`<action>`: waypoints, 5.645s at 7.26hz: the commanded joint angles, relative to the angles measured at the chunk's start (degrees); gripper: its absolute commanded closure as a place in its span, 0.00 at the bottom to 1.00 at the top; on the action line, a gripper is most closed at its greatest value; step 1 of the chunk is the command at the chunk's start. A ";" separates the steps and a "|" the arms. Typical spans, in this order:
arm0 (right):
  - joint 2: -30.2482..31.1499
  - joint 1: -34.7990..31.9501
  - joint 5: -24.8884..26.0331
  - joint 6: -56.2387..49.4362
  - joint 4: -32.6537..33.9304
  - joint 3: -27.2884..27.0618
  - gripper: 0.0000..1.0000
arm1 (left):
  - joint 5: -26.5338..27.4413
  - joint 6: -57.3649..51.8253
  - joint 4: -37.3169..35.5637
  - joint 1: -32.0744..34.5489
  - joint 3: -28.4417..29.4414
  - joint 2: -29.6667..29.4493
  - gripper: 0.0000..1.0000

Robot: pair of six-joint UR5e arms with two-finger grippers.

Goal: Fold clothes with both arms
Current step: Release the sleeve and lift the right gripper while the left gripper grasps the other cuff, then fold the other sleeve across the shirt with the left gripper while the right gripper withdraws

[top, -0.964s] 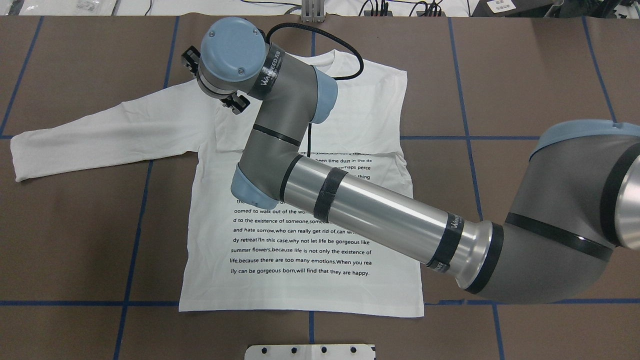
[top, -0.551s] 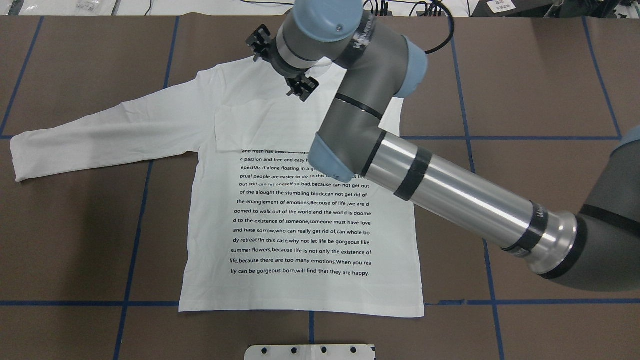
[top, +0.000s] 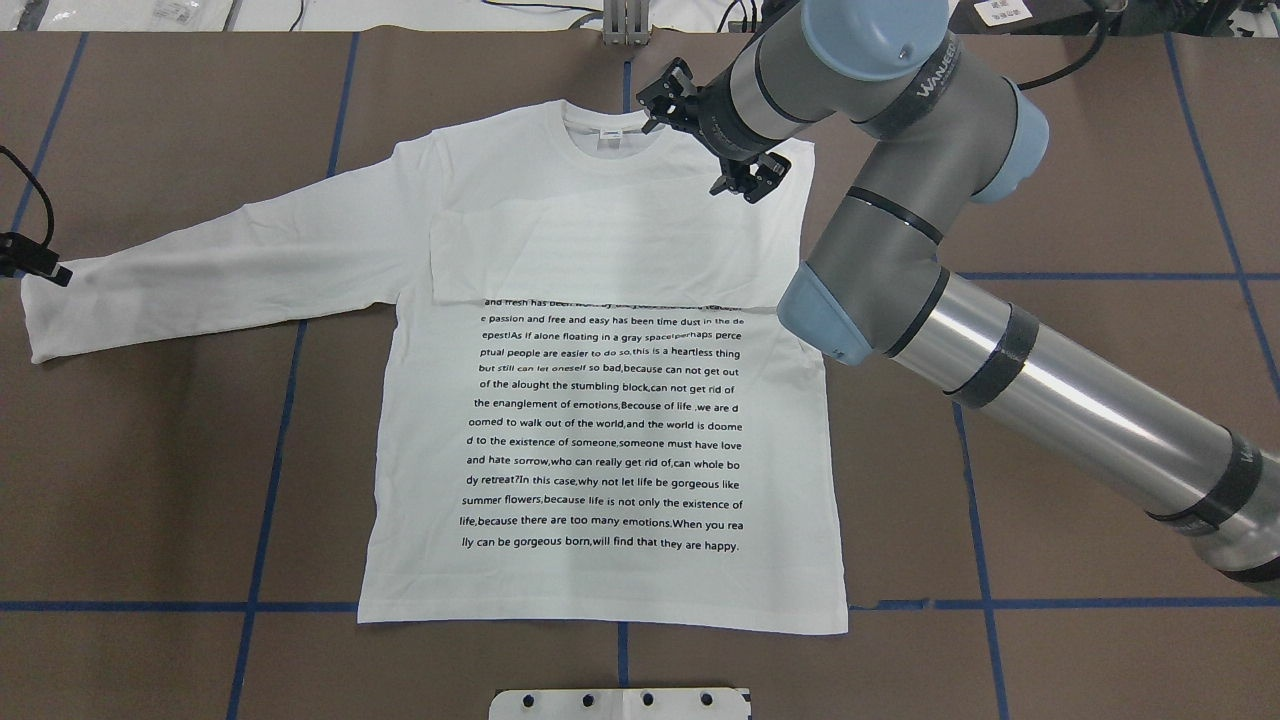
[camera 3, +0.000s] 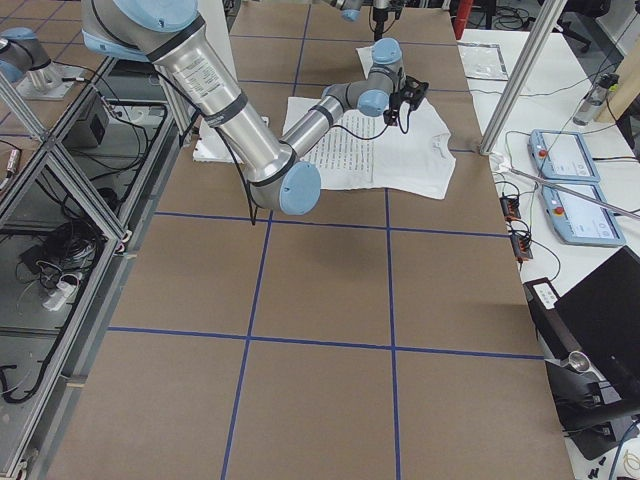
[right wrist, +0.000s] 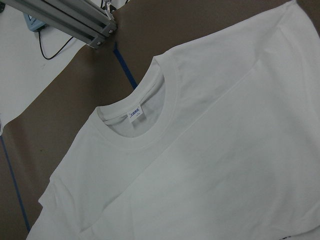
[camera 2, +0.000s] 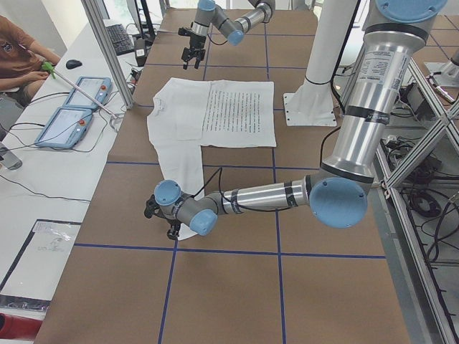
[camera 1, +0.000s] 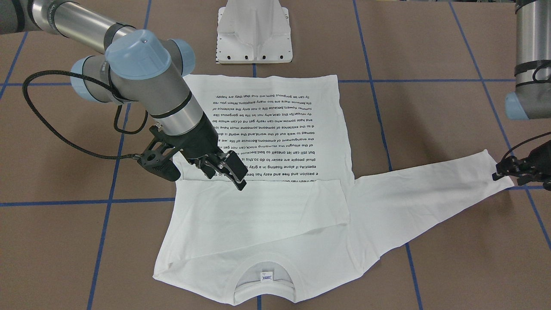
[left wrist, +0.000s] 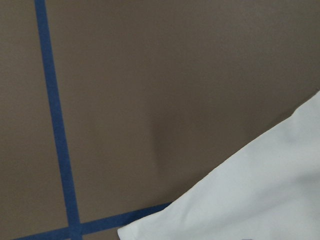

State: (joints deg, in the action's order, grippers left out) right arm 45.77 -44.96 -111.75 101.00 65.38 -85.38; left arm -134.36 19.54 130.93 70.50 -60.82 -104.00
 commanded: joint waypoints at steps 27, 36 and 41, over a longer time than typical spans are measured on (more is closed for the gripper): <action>26.97 -24.26 -22.26 -39.22 -0.17 -5.94 0.01 | -4.04 56.92 0.11 -19.47 -27.60 -17.67 1.00; 32.28 -27.20 -23.25 -48.71 -0.70 -5.41 0.00 | 32.56 71.95 11.15 -42.98 2.32 -49.70 1.00; 32.37 -26.94 -23.34 -47.75 -0.78 -5.85 0.00 | 35.66 72.04 12.86 -43.25 6.07 -50.87 0.16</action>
State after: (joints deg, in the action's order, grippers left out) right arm 78.15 -72.07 -135.12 52.60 64.60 -91.01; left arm -98.95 91.52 143.75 27.27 -54.69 -154.95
